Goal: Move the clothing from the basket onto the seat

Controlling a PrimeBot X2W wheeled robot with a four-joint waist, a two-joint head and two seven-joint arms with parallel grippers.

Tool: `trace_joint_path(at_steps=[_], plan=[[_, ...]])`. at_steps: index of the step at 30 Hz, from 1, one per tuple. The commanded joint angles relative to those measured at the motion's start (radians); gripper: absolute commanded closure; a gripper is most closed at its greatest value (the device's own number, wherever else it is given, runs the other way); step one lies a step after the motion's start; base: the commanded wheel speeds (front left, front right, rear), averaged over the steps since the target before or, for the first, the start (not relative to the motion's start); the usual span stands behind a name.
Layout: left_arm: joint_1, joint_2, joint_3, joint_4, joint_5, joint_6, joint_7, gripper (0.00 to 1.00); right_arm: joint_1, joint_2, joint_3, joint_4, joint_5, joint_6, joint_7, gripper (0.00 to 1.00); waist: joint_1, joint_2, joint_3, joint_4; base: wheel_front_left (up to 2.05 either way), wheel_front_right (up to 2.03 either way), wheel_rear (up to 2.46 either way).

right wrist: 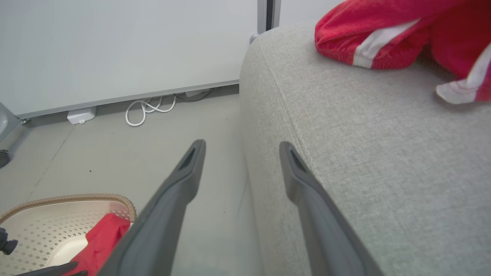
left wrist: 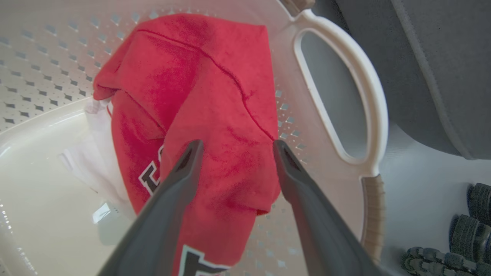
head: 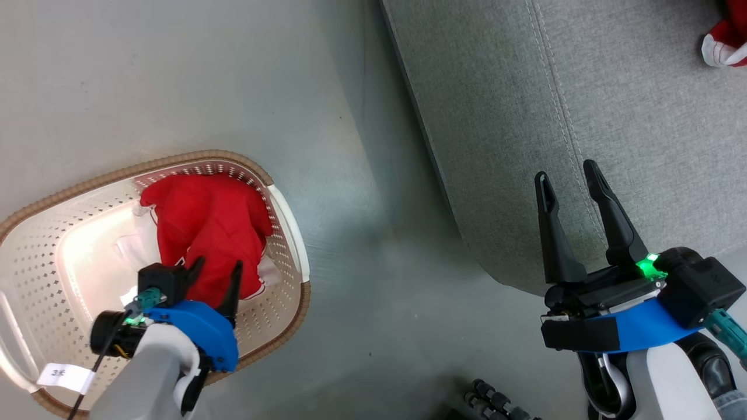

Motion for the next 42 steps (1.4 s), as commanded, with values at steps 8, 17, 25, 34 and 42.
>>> trace_joint_path(at_steps=[8, 17, 25, 34, 42], plan=[[-0.085, 0.051, -0.007, 0.076, -0.012, 0.013, -0.015, 0.00, -0.019, 0.001, 0.005, -0.006, 0.029, 0.001, -0.004, 0.00, -0.0001, 0.0000, 0.043, -0.014, 0.00, 0.00, 0.00], [-0.116, 0.051, 0.015, 0.141, -0.047, 0.004, -0.015, 0.00, -0.028, 0.001, 0.023, -0.009, 0.040, 0.001, -0.004, 0.00, -0.0001, 0.0000, 0.067, -0.015, 0.00, 0.00, 0.00], [-0.124, 0.038, -0.001, 0.160, -0.117, 0.000, 0.034, 0.00, -0.035, 0.001, 0.025, -0.012, 0.041, 0.001, -0.004, 0.00, -0.0001, 0.0000, 0.095, -0.016, 0.00, 0.00, 0.00], [-0.090, 0.067, -0.100, 0.020, -0.259, -0.001, 0.128, 0.00, -0.046, 0.001, 0.027, -0.012, 0.044, 0.001, -0.004, 0.00, -0.0001, 0.0000, 0.114, -0.012, 0.00, 0.00, 0.00], [-0.083, 0.144, -0.187, -0.070, -0.343, -0.001, 0.138, 0.00, -0.048, 0.001, 0.028, -0.015, 0.045, 0.001, -0.004, 0.00, -0.0001, 0.0000, 0.121, -0.004, 0.00, 0.00, 0.00]])
